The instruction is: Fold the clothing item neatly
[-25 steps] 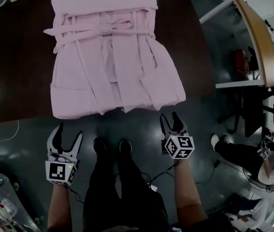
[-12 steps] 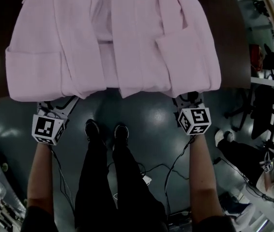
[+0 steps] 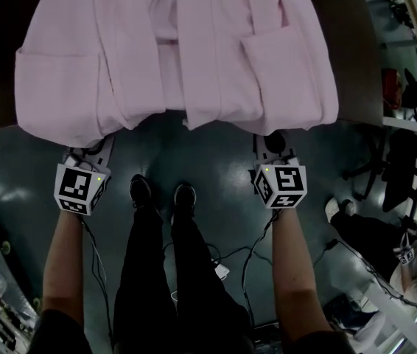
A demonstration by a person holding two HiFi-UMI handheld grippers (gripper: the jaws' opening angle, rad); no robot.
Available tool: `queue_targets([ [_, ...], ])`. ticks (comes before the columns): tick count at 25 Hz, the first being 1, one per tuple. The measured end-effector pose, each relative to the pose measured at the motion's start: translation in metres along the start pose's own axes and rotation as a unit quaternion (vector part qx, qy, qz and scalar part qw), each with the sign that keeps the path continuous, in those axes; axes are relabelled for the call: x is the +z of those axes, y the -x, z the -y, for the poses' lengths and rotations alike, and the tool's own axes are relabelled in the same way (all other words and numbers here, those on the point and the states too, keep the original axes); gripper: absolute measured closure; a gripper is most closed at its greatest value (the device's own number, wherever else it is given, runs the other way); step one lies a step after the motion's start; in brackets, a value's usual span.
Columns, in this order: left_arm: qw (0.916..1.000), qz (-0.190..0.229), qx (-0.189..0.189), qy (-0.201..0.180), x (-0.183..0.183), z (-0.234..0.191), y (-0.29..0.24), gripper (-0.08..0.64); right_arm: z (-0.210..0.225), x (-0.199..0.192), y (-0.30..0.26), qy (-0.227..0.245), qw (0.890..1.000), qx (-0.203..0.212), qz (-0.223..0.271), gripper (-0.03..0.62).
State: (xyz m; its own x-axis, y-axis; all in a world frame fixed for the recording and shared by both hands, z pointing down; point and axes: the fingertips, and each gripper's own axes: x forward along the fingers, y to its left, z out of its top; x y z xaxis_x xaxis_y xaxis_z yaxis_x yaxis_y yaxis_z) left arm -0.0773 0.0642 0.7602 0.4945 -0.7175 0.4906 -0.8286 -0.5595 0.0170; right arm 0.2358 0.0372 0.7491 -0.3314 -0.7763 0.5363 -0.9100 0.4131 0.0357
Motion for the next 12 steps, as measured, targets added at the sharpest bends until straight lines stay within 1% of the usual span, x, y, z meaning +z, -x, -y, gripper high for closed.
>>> queue_targets([
  [3,0.9990,-0.013,-0.013,0.040,-0.006,0.019,0.026,0.520,-0.019,-0.002,0.028,0.005,1.000,0.011,-0.013,0.592],
  [6,0.9974,-0.020,-0.036,0.058,0.002,0.040,0.065,0.520,-0.040,0.010,0.067,-0.005,1.000,0.019,-0.013,0.592],
  [8,0.9960,-0.014,-0.053,0.071,0.019,0.052,0.098,0.522,-0.052,0.025,0.096,-0.016,1.000,0.024,-0.008,0.592],
  [9,0.9947,-0.006,-0.060,0.084,0.032,0.055,0.115,0.522,-0.057,0.036,0.109,-0.020,0.999,0.026,-0.003,0.592],
  [12,0.9859,0.030,-0.092,0.136,0.081,0.064,0.156,0.522,-0.068,0.074,0.138,-0.027,0.999,0.028,0.013,0.592],
])
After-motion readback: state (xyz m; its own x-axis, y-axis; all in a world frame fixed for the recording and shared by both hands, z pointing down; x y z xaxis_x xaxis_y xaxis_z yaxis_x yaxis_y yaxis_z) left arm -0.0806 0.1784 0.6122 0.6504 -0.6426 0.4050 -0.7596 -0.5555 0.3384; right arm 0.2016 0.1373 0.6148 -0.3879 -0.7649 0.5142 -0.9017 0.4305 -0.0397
